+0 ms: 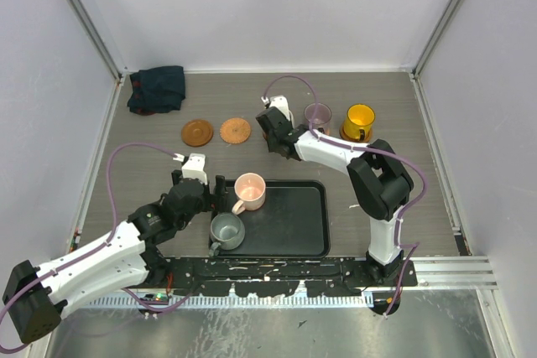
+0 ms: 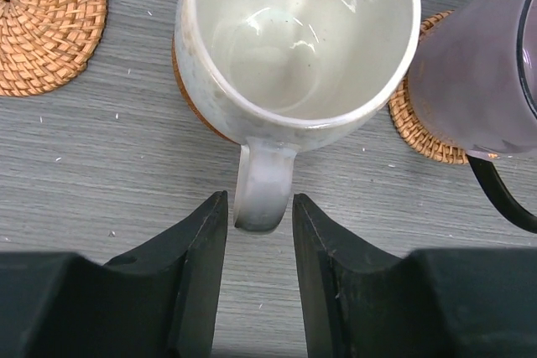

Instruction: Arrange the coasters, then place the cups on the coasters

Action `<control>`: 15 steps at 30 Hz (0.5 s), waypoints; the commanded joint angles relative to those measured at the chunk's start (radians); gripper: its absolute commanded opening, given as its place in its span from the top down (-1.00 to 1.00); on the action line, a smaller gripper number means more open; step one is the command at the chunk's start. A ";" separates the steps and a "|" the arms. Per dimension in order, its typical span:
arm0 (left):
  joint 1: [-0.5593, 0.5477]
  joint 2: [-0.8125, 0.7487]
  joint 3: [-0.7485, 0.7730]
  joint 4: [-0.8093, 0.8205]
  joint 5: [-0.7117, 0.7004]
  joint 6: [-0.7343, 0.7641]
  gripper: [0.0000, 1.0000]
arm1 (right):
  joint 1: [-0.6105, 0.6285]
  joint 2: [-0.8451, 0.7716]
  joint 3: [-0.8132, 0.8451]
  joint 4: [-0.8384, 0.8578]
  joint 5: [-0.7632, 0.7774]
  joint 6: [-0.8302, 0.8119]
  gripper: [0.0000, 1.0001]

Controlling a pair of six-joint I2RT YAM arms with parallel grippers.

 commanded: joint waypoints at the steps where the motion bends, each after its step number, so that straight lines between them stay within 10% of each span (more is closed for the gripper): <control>1: -0.003 -0.011 0.000 0.035 -0.005 -0.008 -0.96 | 0.007 -0.012 0.012 0.009 0.030 0.011 0.14; 15: -0.003 -0.008 0.005 0.034 -0.004 -0.006 -0.96 | 0.007 -0.017 0.012 0.000 0.029 0.006 0.04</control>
